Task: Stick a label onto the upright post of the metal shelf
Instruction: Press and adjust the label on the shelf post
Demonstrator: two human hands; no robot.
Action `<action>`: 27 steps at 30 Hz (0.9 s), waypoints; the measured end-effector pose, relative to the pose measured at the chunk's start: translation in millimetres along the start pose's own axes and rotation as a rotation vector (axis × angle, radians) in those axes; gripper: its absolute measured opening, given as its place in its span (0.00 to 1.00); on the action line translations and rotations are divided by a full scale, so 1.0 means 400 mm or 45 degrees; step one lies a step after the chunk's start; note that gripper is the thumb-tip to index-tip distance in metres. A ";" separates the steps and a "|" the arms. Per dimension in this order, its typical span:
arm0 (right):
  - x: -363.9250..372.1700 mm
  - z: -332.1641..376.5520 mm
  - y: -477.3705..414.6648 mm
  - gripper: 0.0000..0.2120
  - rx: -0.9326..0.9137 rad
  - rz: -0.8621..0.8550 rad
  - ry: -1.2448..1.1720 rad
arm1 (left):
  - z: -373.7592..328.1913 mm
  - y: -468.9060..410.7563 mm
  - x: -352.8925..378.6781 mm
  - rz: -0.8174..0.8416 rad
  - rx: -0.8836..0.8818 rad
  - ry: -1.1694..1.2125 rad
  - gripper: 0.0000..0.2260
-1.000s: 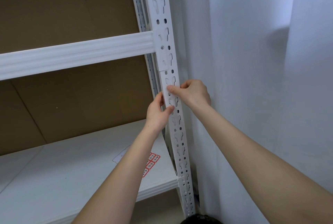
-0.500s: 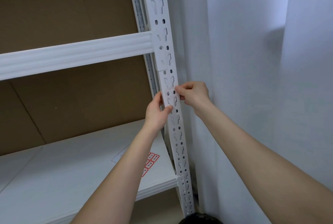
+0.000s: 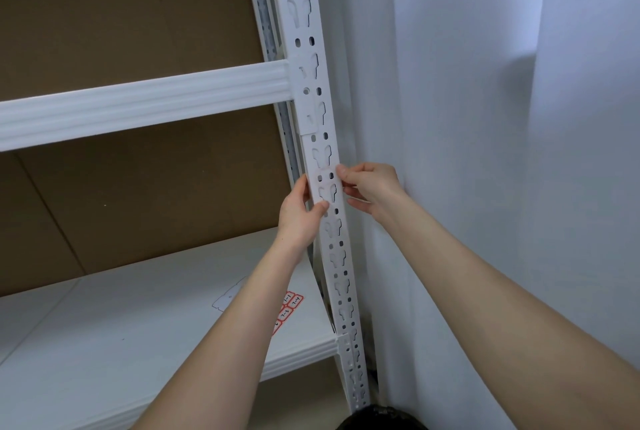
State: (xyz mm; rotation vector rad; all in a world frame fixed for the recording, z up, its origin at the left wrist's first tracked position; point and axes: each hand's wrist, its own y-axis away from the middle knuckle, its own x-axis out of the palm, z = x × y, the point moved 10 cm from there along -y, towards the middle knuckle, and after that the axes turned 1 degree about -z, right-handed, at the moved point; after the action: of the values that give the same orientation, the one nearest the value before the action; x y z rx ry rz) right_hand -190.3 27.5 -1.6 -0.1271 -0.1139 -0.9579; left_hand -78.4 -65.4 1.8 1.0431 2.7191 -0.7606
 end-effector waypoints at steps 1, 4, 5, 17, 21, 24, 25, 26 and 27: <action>-0.001 -0.008 0.002 0.10 0.020 0.005 -0.004 | 0.001 0.000 0.000 -0.002 0.000 -0.005 0.21; -0.007 -0.051 0.011 0.09 0.088 0.010 -0.031 | 0.002 0.003 0.002 0.005 0.004 -0.017 0.21; -0.010 -0.065 0.014 0.08 0.101 0.007 -0.035 | 0.001 0.004 0.003 0.008 0.006 -0.023 0.20; -0.002 -0.033 0.009 0.09 0.055 -0.107 -0.142 | -0.003 0.006 0.000 -0.011 -0.010 -0.003 0.22; 0.004 -0.030 0.011 0.08 0.070 -0.082 -0.170 | -0.002 0.007 0.001 -0.012 -0.009 -0.007 0.22; 0.001 -0.036 0.015 0.05 0.066 -0.094 -0.159 | -0.001 0.006 0.002 -0.008 -0.019 -0.019 0.22; 0.000 -0.038 0.015 0.06 0.067 -0.095 -0.166 | -0.001 0.007 0.002 -0.006 -0.021 -0.018 0.22; 0.000 -0.036 0.014 0.07 0.067 -0.095 -0.173 | -0.001 0.007 0.002 -0.005 -0.023 -0.017 0.22; 0.000 -0.033 0.012 0.09 0.064 -0.095 -0.175 | -0.001 0.006 0.001 -0.006 -0.026 -0.016 0.22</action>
State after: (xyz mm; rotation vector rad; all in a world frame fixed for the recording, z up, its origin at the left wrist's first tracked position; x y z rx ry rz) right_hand -185.7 28.2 -14.9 -0.1429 -0.2711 -1.0199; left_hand -77.1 -63.4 0.9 1.0249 2.7140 -0.7355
